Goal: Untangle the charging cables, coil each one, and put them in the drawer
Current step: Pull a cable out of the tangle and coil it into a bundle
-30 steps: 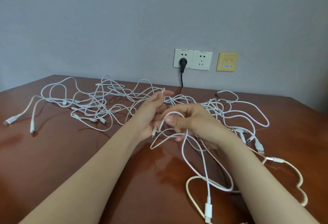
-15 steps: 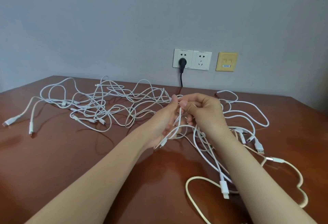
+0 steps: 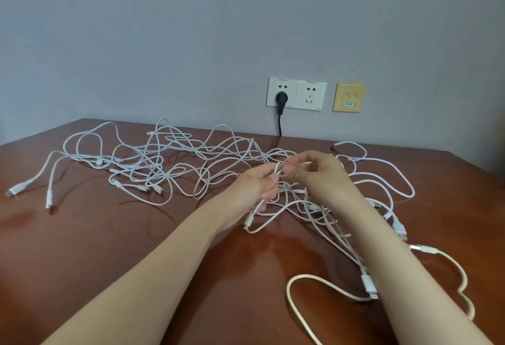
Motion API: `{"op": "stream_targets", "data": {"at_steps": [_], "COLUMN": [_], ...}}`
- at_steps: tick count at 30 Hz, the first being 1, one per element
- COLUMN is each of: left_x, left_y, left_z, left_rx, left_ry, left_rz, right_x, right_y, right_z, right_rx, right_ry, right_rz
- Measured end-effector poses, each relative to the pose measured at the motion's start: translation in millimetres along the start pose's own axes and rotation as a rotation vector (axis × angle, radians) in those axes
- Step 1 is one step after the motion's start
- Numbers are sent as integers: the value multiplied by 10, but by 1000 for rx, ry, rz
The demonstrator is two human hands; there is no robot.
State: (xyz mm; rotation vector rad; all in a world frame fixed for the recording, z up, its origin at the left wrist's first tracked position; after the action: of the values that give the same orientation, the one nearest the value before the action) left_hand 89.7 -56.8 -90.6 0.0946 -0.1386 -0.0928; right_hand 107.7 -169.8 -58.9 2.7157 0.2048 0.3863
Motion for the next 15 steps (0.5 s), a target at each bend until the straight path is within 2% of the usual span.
{"op": "stream_targets", "data": {"at_steps": [2,5,9,13,15], "left_x": [-50,-69,-75,-83,-102], "left_y": [-17,-20,-31,-74,-97], "left_z": [32,-6,-10,-30,-35], "left_rx": [-47,-75,-158,-172,-184], "left_ry": [-4,36,102,140,160], "left_rz": [-33,-70,-119,-160,-190], "right_x": [-6,-7,-22,-21,-7], "right_y": [-43,-66,14,8,-13], "right_z": [-28,-51,-133,-154,-134], "right_rx": [-161,-248,-230,-217,-234], "right_ry": [105,187,281,308,309], "right_rz": [-1,24,114,119,66]}}
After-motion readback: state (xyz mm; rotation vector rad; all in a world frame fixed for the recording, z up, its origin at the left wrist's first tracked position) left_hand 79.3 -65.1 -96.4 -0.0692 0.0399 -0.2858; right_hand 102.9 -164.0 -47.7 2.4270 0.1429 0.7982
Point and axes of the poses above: each hand's wrist, its own x-axis towards the middle knuckle, its own y-axis out of the back of the hand, z = x × y, the point moved 6 cm from there along x, towards the middle knuckle, and after that the axes turned 2 degrees about z, right-handed, at the moved point
